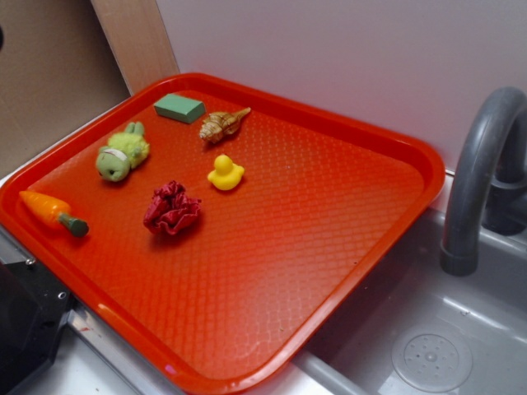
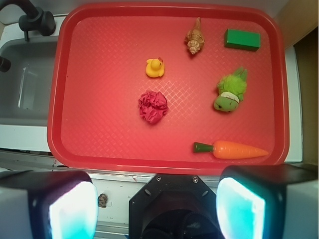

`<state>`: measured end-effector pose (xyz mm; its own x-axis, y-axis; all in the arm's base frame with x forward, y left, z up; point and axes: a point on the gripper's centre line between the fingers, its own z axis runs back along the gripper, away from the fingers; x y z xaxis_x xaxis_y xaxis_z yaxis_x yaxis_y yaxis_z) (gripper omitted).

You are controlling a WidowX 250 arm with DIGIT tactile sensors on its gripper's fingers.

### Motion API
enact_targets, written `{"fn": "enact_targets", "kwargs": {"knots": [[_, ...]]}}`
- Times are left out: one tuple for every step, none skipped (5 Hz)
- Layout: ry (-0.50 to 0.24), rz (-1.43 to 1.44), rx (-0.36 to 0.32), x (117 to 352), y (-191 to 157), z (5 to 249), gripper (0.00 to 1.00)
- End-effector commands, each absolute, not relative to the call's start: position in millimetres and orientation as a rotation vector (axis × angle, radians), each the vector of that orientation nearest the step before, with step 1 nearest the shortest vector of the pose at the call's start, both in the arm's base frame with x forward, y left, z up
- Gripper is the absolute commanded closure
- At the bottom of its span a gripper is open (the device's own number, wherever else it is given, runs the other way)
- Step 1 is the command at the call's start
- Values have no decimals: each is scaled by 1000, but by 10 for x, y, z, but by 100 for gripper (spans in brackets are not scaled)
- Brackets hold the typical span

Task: Grab the green animal.

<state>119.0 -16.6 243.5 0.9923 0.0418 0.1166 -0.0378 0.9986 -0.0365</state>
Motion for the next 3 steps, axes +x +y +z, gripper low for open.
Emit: {"fn": "enact_targets", "kwargs": {"knots": [[-118, 40, -34, 1190, -166, 2435, 0], [-157, 199, -40, 1461, -150, 2473, 0], [-211, 345, -22, 1693, -14, 2487, 0]]}}
